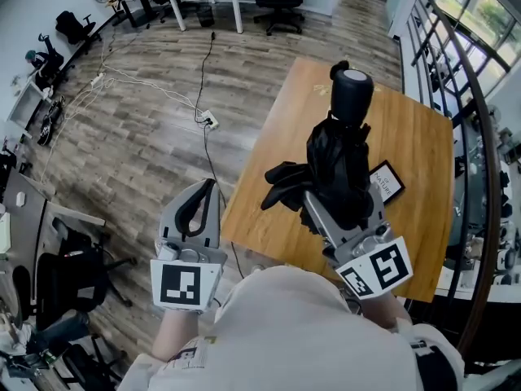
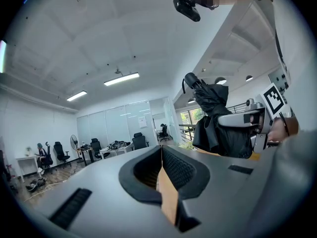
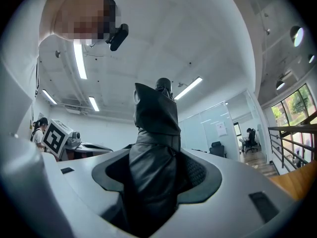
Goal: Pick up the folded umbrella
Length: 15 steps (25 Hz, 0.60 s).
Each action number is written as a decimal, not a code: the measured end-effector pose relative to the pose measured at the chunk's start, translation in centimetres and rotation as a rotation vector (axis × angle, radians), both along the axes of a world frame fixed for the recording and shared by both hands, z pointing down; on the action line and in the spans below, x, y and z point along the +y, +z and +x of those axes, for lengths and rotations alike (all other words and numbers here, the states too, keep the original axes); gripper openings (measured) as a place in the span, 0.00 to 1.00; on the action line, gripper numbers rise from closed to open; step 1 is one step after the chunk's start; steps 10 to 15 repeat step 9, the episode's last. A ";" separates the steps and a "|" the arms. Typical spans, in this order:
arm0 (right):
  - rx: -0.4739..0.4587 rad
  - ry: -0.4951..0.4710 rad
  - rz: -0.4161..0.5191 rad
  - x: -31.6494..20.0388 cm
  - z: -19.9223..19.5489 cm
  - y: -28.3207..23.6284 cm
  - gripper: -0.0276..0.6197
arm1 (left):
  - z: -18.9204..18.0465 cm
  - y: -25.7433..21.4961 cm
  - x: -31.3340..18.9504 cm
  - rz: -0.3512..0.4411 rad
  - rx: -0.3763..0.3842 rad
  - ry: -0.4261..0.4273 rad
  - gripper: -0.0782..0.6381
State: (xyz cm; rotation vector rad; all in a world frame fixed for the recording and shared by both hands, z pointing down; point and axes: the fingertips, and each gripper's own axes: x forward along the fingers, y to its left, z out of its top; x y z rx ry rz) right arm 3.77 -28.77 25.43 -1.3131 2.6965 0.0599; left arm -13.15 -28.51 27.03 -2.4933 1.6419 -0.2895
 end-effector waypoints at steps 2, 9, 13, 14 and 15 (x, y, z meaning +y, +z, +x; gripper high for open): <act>-0.004 0.001 -0.007 0.1 0.2 0.0 0.48 | -0.1 0.1 0.0 0.005 0.005 0.001 0.14; -0.017 0.010 -0.028 0.2 1.5 0.2 0.48 | 1.2 0.1 0.3 -0.011 0.017 0.010 0.14; -0.017 0.010 -0.028 0.2 1.5 0.2 0.48 | 1.2 0.1 0.3 -0.011 0.017 0.010 0.14; -0.017 0.010 -0.028 0.2 1.5 0.2 0.48 | 1.2 0.1 0.3 -0.011 0.017 0.010 0.14; -0.017 0.010 -0.028 0.2 1.5 0.2 0.48 | 1.2 0.1 0.3 -0.011 0.017 0.010 0.14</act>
